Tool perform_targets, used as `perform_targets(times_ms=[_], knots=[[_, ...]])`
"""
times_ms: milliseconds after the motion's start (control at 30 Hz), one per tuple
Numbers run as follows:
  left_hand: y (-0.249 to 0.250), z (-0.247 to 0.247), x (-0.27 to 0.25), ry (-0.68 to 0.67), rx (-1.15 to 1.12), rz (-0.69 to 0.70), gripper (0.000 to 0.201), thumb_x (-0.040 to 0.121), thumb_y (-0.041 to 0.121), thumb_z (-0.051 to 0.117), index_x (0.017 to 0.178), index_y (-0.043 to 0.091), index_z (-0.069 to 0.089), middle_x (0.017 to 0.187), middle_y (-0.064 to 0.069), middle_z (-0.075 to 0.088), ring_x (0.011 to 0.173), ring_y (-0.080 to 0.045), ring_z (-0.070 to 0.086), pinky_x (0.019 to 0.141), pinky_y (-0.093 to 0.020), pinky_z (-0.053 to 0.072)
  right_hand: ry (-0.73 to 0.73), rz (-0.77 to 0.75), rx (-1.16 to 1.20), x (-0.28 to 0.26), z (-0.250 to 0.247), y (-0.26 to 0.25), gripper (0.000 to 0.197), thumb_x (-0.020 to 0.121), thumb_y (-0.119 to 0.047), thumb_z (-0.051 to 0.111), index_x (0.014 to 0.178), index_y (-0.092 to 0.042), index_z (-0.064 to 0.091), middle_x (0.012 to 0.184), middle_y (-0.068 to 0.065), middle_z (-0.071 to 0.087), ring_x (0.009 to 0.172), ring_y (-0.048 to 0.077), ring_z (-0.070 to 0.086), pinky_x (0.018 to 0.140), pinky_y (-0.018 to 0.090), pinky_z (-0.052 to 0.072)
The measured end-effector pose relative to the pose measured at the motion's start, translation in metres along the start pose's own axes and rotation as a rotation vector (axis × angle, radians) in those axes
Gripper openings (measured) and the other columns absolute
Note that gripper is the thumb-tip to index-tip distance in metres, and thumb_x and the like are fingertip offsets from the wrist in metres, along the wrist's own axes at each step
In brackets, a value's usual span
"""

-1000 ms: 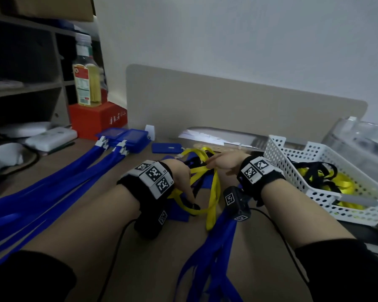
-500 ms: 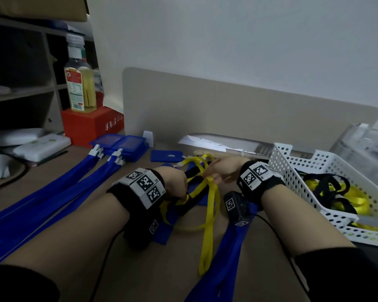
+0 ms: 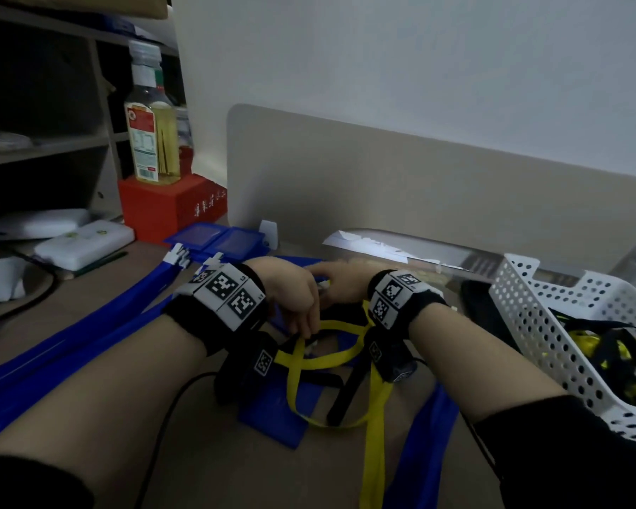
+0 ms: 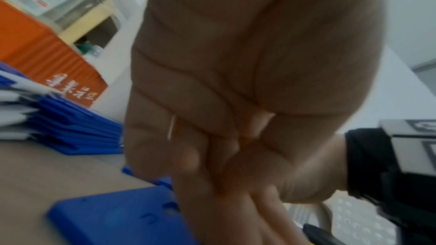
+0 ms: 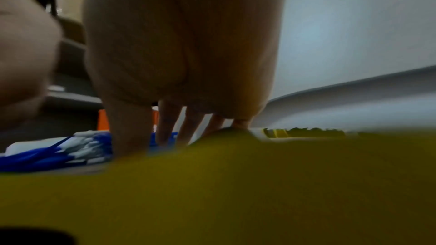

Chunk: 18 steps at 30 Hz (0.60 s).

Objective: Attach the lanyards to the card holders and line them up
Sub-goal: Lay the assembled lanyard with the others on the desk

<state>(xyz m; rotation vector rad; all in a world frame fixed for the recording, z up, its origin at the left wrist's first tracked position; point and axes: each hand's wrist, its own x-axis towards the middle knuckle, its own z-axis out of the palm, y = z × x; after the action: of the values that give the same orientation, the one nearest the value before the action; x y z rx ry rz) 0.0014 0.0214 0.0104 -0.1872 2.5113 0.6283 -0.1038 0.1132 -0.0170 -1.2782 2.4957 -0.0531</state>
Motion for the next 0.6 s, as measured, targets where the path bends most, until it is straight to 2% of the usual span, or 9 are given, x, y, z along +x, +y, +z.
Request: perform_targets(times_ms=[67, 133, 233, 333, 367, 433, 500, 567, 600], knots=[[-0.005, 0.0, 0.001, 0.074, -0.044, -0.044, 0.037, 0.098, 0.002, 0.033, 0.107, 0.008, 0.068, 0.099, -0.005, 0.072, 0.069, -0.01, 0.058, 0.049, -0.019, 0.043, -0.054, 0.013, -0.072, 0.013, 0.009, -0.01, 0.054, 0.088, -0.025, 0.063, 0.139, -0.022, 0.044, 0.141, 0.006, 0.048, 0.13, 0.028, 0.043, 0.103, 0.032, 0.036], [-0.01, 0.001, 0.005, 0.118, -0.079, -0.063, 0.034, 0.097, 0.004, 0.035, 0.099, 0.013, 0.068, 0.083, 0.001, 0.068, 0.068, -0.01, 0.056, 0.05, -0.02, 0.04, -0.054, 0.033, -0.144, 0.02, 0.015, -0.014, 0.05, 0.086, -0.031, 0.062, 0.133, -0.022, 0.047, 0.139, 0.008, 0.048, 0.129, 0.029, 0.044, 0.103, 0.04, 0.04], [-0.012, 0.002, 0.007, 0.154, -0.138, -0.084, 0.029, 0.097, 0.006, 0.038, 0.093, 0.016, 0.065, 0.084, 0.001, 0.067, 0.066, -0.009, 0.055, 0.053, -0.022, 0.038, -0.046, 0.012, -0.227, 0.024, 0.016, -0.013, 0.065, 0.082, -0.039, 0.068, 0.139, -0.02, 0.041, 0.141, 0.008, 0.039, 0.129, 0.031, 0.038, 0.104, 0.042, 0.038], [-0.01, 0.003, 0.007, 0.205, -0.16, -0.102, 0.029, 0.098, 0.009, 0.039, 0.099, 0.016, 0.067, 0.085, 0.004, 0.068, 0.067, -0.009, 0.056, 0.056, -0.024, 0.04, 0.002, 0.022, -0.211, 0.018, 0.016, -0.007, 0.068, 0.075, -0.052, 0.072, 0.133, -0.027, 0.047, 0.134, 0.006, 0.038, 0.125, 0.029, 0.032, 0.102, 0.047, 0.036], [-0.01, 0.004, 0.005, 0.224, -0.173, -0.104, 0.029, 0.098, 0.01, 0.04, 0.102, 0.016, 0.068, 0.087, 0.005, 0.068, 0.068, -0.009, 0.057, 0.056, -0.023, 0.04, 0.045, 0.023, -0.181, 0.015, 0.016, -0.004, 0.064, 0.075, -0.052, 0.072, 0.13, -0.027, 0.051, 0.131, 0.006, 0.042, 0.123, 0.029, 0.033, 0.099, 0.045, 0.037], [-0.01, 0.006, 0.003, 0.24, -0.225, -0.108, 0.029, 0.098, 0.012, 0.041, 0.106, 0.013, 0.069, 0.092, 0.002, 0.071, 0.068, -0.009, 0.059, 0.057, -0.022, 0.041, 0.16, 0.013, -0.035, 0.005, 0.012, 0.0, 0.052, 0.08, -0.042, 0.072, 0.125, -0.022, 0.057, 0.122, 0.005, 0.053, 0.115, 0.026, 0.043, 0.087, 0.035, 0.039], [-0.012, 0.009, 0.002, 0.246, -0.281, -0.101, 0.027, 0.098, 0.013, 0.044, 0.108, 0.009, 0.069, 0.094, 0.0, 0.073, 0.07, -0.01, 0.063, 0.06, -0.024, 0.044, 0.317, 0.029, 0.175, -0.007, 0.006, 0.004, 0.032, 0.085, -0.027, 0.069, 0.113, -0.012, 0.062, 0.106, 0.007, 0.06, 0.095, 0.022, 0.053, 0.072, 0.026, 0.038], [-0.012, 0.013, 0.0, 0.277, -0.318, -0.092, 0.024, 0.097, 0.016, 0.047, 0.11, 0.006, 0.064, 0.096, -0.002, 0.071, 0.077, -0.012, 0.066, 0.063, -0.025, 0.048, 0.511, 0.079, 0.404, -0.018, 0.0, 0.006, 0.014, 0.086, -0.018, 0.067, 0.095, -0.008, 0.065, 0.092, 0.013, 0.064, 0.083, 0.027, 0.058, 0.06, 0.028, 0.044], [-0.012, 0.015, -0.001, 0.299, -0.342, -0.082, 0.024, 0.098, 0.021, 0.048, 0.112, 0.007, 0.061, 0.101, -0.003, 0.07, 0.085, -0.015, 0.067, 0.068, -0.027, 0.051, 0.615, 0.105, 0.551, -0.024, -0.003, 0.006, 0.011, 0.086, -0.016, 0.065, 0.09, -0.005, 0.066, 0.09, 0.017, 0.066, 0.081, 0.032, 0.062, 0.061, 0.033, 0.048]])
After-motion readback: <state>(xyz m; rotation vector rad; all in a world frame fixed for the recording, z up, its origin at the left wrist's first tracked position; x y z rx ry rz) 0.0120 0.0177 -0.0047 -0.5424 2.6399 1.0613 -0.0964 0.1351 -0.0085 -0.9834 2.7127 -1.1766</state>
